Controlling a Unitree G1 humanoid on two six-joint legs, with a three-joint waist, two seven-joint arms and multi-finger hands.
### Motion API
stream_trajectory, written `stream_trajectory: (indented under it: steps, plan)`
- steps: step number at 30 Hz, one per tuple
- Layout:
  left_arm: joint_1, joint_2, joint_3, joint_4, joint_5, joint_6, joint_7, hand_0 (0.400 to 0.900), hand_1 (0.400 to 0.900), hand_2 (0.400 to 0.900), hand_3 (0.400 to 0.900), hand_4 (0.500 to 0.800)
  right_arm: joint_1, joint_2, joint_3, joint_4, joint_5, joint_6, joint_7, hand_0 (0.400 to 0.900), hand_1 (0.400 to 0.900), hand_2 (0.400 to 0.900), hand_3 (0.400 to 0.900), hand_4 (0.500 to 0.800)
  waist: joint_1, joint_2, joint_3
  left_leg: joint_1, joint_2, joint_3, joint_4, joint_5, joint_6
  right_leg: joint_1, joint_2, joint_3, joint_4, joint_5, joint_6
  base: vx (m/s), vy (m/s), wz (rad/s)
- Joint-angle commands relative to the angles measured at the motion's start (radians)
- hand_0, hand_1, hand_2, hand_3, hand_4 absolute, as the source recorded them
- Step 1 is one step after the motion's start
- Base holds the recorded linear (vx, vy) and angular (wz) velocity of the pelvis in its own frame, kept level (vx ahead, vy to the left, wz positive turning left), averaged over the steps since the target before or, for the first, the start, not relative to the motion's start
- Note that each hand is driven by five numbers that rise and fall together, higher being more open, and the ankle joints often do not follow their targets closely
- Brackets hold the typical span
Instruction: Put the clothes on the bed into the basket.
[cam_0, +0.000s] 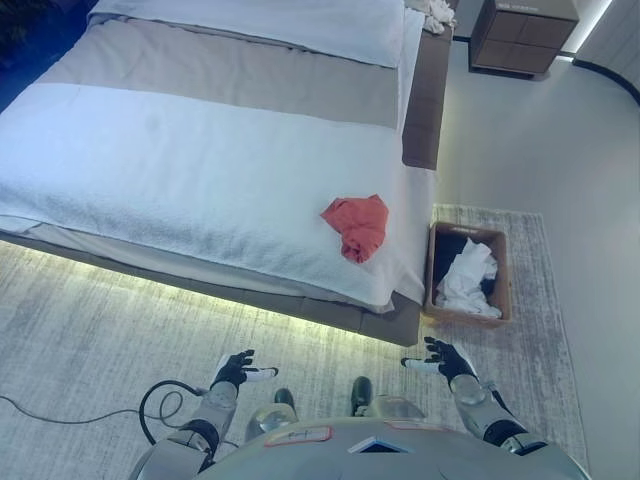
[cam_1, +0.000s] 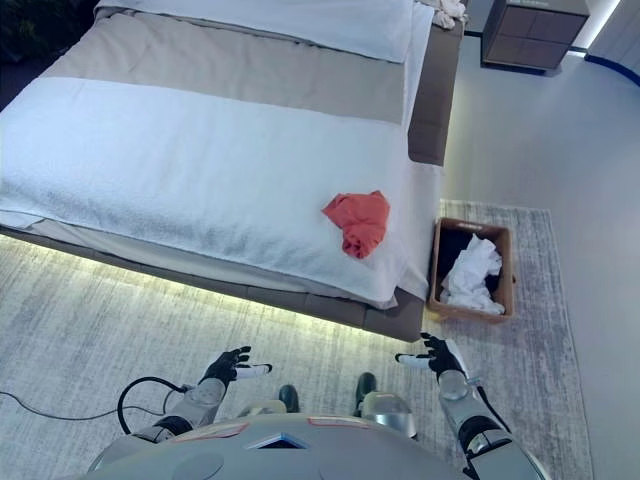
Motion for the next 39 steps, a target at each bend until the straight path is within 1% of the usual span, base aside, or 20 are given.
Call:
stream_trajectory:
  steps: [1,14,19,24,25,27,28,30,32,33,35,36,37,38,39]
  plan:
    - [-0.043,0.047,0.022,0.029,-0.05,-0.042,-0.001,0.9,0.9,0.9,0.9,0.8,-0.07,0.002,0.03,-0.001,-0.038,-0.049,-0.031,0.9,0.9,0.9,0.9,0.8,-0.029,-0.057,-0.015,-0.01,-0.043,-0.002,-0.006,-0.061,-0.004,0.012,-0.016,0.059,0.0,-0.055,0.03,0.02,-0.006,-0.06]
    - [-0.037,0.045,0.031,0.044,-0.043,-0.04,0.007,0.9,0.9,0.9,0.9,0.8,-0.075,-0.002,0.039,-0.002,-0.055,-0.044,-0.024,0.9,0.9,0.9,0.9,0.8,-0.028,-0.049,-0.02,0.016,-0.041,0.004,-0.006,-0.07,-0.001,0.032,-0.008,0.074,0.0,-0.069,0.023,0.02,-0.019,-0.06]
    - [-0.035,0.044,0.039,0.041,-0.058,-0.039,0.001,0.9,0.9,0.9,0.9,0.8,-0.073,-0.006,0.036,-0.009,-0.052,-0.045,-0.022,0.9,0.9,0.9,0.9,0.8,-0.028,-0.049,-0.013,0.019,-0.03,0.009,-0.006,-0.062,-0.007,0.027,0.002,0.082,0.0,-0.072,0.018,0.0,-0.054,-0.06]
    - [-0.037,0.046,0.044,0.039,-0.065,-0.038,0.006,0.9,0.9,0.9,0.9,0.8,-0.071,-0.008,0.035,-0.01,-0.042,-0.046,-0.021,0.9,0.9,0.9,0.9,0.8,-0.028,-0.058,0.005,0.008,-0.011,0.018,0.005,-0.051,-0.017,0.012,0.019,0.096,0.0,-0.071,0.008,-0.01,-0.091,-0.08]
    - [-0.04,0.048,0.049,0.036,-0.07,-0.04,0.01,0.9,0.9,0.9,0.9,0.8,-0.073,-0.007,0.035,-0.007,-0.038,-0.047,-0.023,0.9,0.9,0.9,0.9,0.8,-0.027,-0.064,0.012,-0.009,-0.006,0.014,0.045,-0.06,-0.018,0.01,0.021,0.099,0.0,-0.071,0.003,-0.02,-0.131,-0.12]
    - [-0.045,0.051,0.053,0.03,-0.079,-0.042,0.019,0.9,0.9,0.9,0.9,0.8,-0.079,-0.009,0.036,-0.01,-0.03,-0.051,-0.025,0.9,0.9,0.9,0.9,0.8,-0.023,-0.08,0.031,-0.076,-0.001,0.003,0.183,-0.085,-0.016,0.006,0.022,0.107,0.0,-0.071,-0.006,-0.05,-0.152,-0.13]
    - [-0.049,0.052,0.054,0.026,-0.081,-0.043,0.024,0.9,0.9,0.9,0.9,0.8,-0.083,-0.011,0.039,-0.014,-0.029,-0.053,-0.026,0.9,0.9,0.9,0.9,0.8,-0.019,-0.086,0.047,-0.122,-0.005,-0.01,0.282,-0.08,-0.018,0.008,0.023,0.11,0.0,-0.069,-0.011,-0.08,-0.156,-0.08]
    - [-0.056,0.052,0.052,0.021,-0.083,-0.043,0.041,0.9,0.9,0.9,0.9,0.8,-0.086,-0.018,0.041,-0.017,-0.027,-0.055,-0.032,0.9,0.9,0.9,0.9,0.8,-0.006,-0.091,0.085,-0.209,-0.011,-0.044,0.455,-0.037,-0.013,0.026,0.029,0.111,0.0,-0.069,-0.026,-0.05,-0.121,-0.08]
    - [-0.064,0.048,0.049,0.022,-0.104,-0.043,0.051,0.9,0.9,0.9,0.9,0.8,-0.099,-0.025,0.04,-0.015,-0.018,-0.055,-0.042,0.9,0.9,0.9,0.9,0.8,-0.001,-0.094,0.108,-0.295,-0.052,-0.087,0.492,-0.006,-0.004,0.028,0.022,0.105,0.0,-0.075,-0.031,-0.03,-0.033,-0.04]
    - [-0.07,0.046,0.047,0.024,-0.108,-0.044,0.052,0.9,0.9,0.9,0.9,0.8,-0.105,-0.028,0.036,-0.011,-0.011,-0.056,-0.048,0.9,0.9,0.9,0.9,0.8,0.0,-0.093,0.112,-0.342,-0.07,-0.085,0.472,-0.015,0.003,0.027,0.018,0.103,0.0,-0.077,-0.029,0.0,-0.001,0.07]
    - [-0.069,0.043,0.046,0.028,-0.114,-0.043,0.052,0.9,0.9,0.9,0.9,0.8,-0.107,-0.031,0.029,-0.009,-0.005,-0.055,-0.053,0.9,0.9,0.9,0.9,0.8,0.0,-0.089,0.112,-0.374,-0.07,-0.069,0.393,-0.019,0.006,0.033,0.015,0.11,0.0,-0.081,-0.021,0.11,0.028,-0.03]
    - [-0.067,0.041,0.046,0.031,-0.115,-0.043,0.053,0.9,0.9,0.9,0.9,0.8,-0.105,-0.031,0.029,-0.009,-0.004,-0.054,-0.053,0.9,0.9,0.9,0.9,0.8,0.001,-0.085,0.105,-0.369,-0.067,-0.066,0.337,0.004,0.003,0.035,0.018,0.112,0.0,-0.083,-0.019,0.12,0.032,-0.08]
    - [-0.067,0.041,0.046,0.031,-0.115,-0.043,0.053,0.9,0.9,0.9,0.9,0.8,-0.105,-0.031,0.029,-0.009,-0.004,-0.054,-0.053,0.9,0.9,0.9,0.9,0.8,0.001,-0.085,0.105,-0.368,-0.067,-0.066,0.336,0.004,0.003,0.035,0.018,0.112,0.0,-0.083,-0.019,0.2,0.095,-0.12]
    - [-0.06,0.037,0.046,0.033,-0.113,-0.044,0.056,0.9,0.9,0.9,0.9,0.8,-0.103,-0.034,0.033,-0.013,-0.011,-0.052,-0.057,0.9,0.9,0.9,0.9,0.8,0.007,-0.063,0.1,-0.364,-0.06,-0.062,0.165,0.075,-0.004,0.039,0.034,0.117,0.0,-0.089,-0.016,0.22,0.127,-0.26]
    - [-0.056,0.033,0.045,0.032,-0.114,-0.045,0.057,0.9,0.9,0.9,0.9,0.8,-0.104,-0.038,0.036,-0.017,-0.013,-0.052,-0.058,0.9,0.9,0.9,0.9,0.8,0.017,-0.053,0.103,-0.366,-0.07,-0.074,0.077,0.108,-0.007,0.048,0.038,0.125,0.0,-0.097,-0.012,0.3,0.175,-0.47]
